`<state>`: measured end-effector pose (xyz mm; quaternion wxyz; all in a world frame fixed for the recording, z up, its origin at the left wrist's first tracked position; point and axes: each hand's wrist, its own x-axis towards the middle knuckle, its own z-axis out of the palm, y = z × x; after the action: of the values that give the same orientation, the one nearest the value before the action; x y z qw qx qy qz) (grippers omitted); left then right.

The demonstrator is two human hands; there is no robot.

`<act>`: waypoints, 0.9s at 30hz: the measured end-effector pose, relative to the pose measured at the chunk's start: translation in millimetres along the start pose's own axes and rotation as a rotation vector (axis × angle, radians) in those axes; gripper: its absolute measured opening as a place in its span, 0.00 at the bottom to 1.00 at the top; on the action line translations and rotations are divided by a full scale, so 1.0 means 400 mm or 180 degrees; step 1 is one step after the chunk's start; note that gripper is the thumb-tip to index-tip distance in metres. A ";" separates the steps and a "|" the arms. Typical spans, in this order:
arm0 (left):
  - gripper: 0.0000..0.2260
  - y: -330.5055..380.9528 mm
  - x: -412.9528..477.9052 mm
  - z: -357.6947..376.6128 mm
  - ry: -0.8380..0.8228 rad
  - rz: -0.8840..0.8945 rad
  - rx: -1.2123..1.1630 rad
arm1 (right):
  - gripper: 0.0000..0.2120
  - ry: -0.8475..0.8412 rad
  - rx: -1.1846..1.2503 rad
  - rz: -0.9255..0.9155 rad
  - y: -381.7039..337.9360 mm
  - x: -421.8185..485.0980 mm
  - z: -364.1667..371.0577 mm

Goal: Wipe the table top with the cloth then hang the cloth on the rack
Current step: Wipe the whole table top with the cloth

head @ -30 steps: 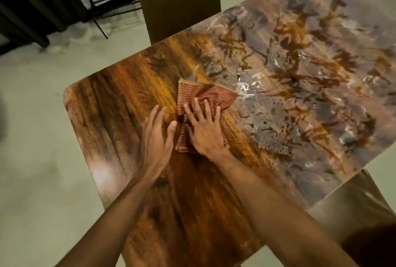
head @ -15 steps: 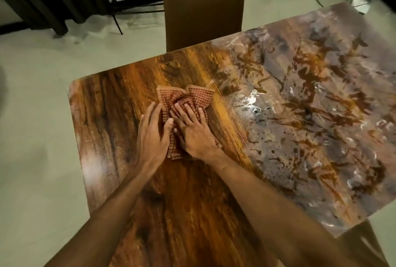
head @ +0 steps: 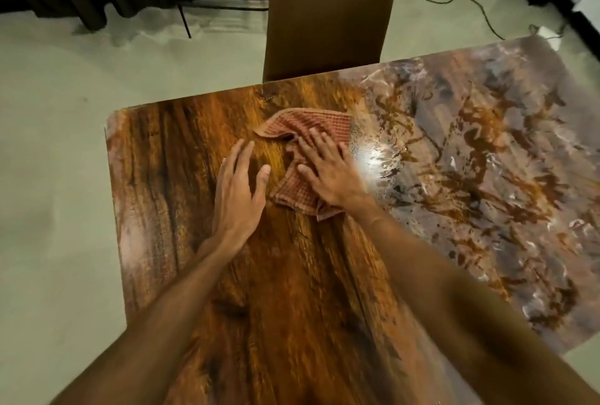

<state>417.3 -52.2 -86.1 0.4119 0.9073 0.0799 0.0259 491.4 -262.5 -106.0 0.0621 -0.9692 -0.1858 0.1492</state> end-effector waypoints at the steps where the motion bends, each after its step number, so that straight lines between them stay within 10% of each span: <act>1: 0.26 0.007 0.007 0.002 -0.0018 -0.0011 0.0012 | 0.30 -0.0022 0.0034 0.0187 0.057 -0.005 -0.014; 5: 0.25 0.051 0.034 0.028 0.0080 -0.0028 0.0101 | 0.31 0.0311 0.0115 0.0910 0.109 0.019 -0.020; 11: 0.25 0.137 0.116 0.086 0.0130 -0.0038 0.0260 | 0.30 0.0287 -0.0008 -0.0321 0.093 0.110 -0.019; 16: 0.25 0.165 0.180 0.112 0.0165 0.0110 0.0216 | 0.32 0.0547 0.0331 0.0949 0.325 0.204 -0.086; 21: 0.26 0.189 0.213 0.167 0.0049 0.0192 0.0358 | 0.30 0.0361 -0.0008 -0.0110 0.243 0.300 -0.107; 27: 0.26 0.230 0.232 0.192 -0.0048 0.0318 0.0408 | 0.29 0.0469 0.0286 0.0831 0.441 0.240 -0.144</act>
<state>529.0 -153.4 -69.3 0.3517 0.9349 0.0330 0.0344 654.8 -392.8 -108.2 0.0989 -0.9897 -0.0462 0.0927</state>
